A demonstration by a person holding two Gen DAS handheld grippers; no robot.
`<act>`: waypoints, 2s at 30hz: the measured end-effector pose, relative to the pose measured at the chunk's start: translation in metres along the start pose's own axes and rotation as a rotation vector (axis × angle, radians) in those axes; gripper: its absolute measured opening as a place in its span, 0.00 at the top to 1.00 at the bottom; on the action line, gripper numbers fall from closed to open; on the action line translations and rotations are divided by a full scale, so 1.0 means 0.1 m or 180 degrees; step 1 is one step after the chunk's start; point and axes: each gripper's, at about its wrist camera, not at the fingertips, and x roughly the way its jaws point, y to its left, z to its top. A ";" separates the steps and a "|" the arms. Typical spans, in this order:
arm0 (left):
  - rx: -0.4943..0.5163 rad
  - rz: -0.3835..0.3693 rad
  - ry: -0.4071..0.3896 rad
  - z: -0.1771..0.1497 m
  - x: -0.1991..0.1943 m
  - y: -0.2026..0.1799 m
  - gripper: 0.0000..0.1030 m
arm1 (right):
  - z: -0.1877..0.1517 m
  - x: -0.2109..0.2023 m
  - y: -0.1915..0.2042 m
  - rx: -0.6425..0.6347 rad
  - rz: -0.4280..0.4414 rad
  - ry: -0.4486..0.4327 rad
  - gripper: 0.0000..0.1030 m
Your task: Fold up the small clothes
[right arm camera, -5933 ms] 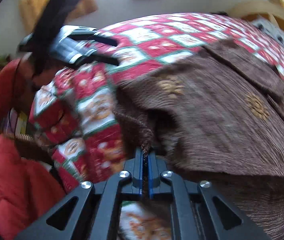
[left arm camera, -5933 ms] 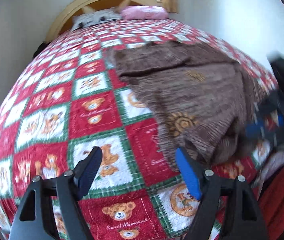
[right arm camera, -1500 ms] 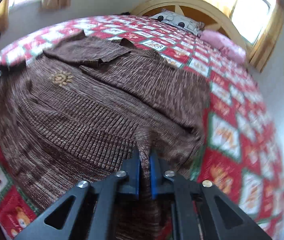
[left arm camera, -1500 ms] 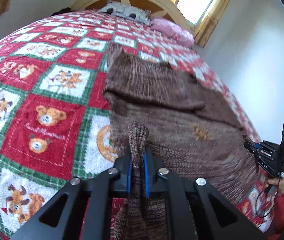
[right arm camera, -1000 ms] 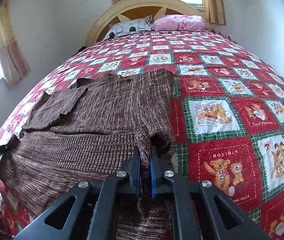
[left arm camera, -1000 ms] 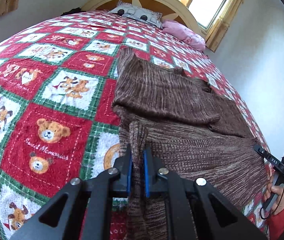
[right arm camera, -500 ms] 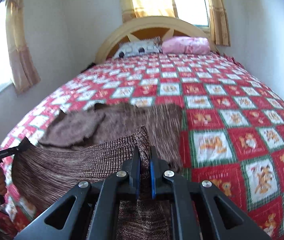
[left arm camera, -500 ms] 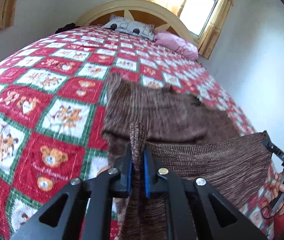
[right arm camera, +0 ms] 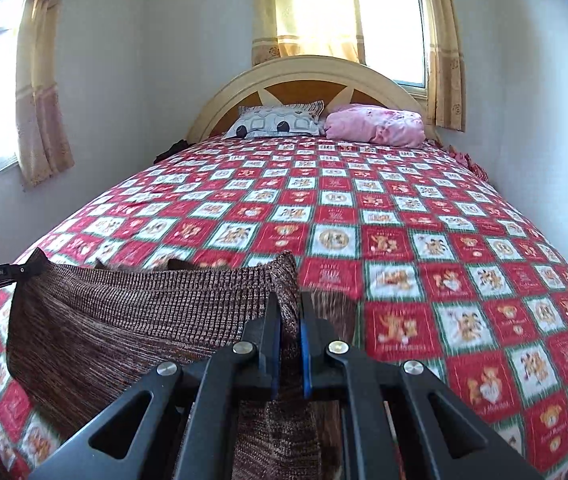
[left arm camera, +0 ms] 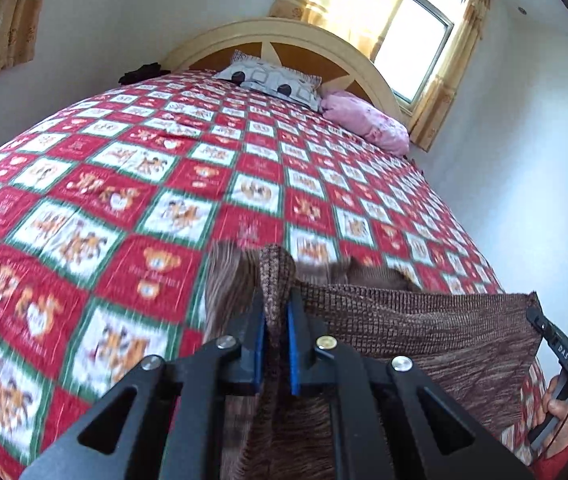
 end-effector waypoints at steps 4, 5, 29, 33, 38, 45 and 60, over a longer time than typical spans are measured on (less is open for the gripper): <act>-0.0083 0.0036 -0.0004 0.14 0.24 0.00 0.91 | 0.12 0.25 -0.07 0.0065 -0.0042 -0.0010 0.93; -0.0101 0.0047 0.0000 0.17 0.31 0.01 0.91 | 0.15 0.32 -0.08 0.0076 -0.0056 0.0000 0.93; 0.0728 -0.0005 0.0937 0.05 1.18 -0.12 0.50 | 0.01 1.03 -0.31 0.0279 -0.0066 0.0242 0.93; 0.0687 0.0136 0.0888 0.05 1.19 -0.11 0.49 | -0.04 1.04 -0.33 0.0313 -0.0040 0.0290 0.93; 0.0719 0.0299 0.0798 0.08 1.18 -0.06 0.34 | -0.08 1.04 -0.38 0.0355 -0.0043 0.0316 0.93; 0.0641 0.0204 0.0772 -0.01 1.20 0.01 0.42 | -0.14 1.08 -0.42 0.0397 -0.0046 0.0353 0.93; 0.0583 0.0114 0.0576 0.08 1.11 -0.07 0.90 | -0.09 1.02 -0.37 0.0367 -0.0156 0.0334 0.93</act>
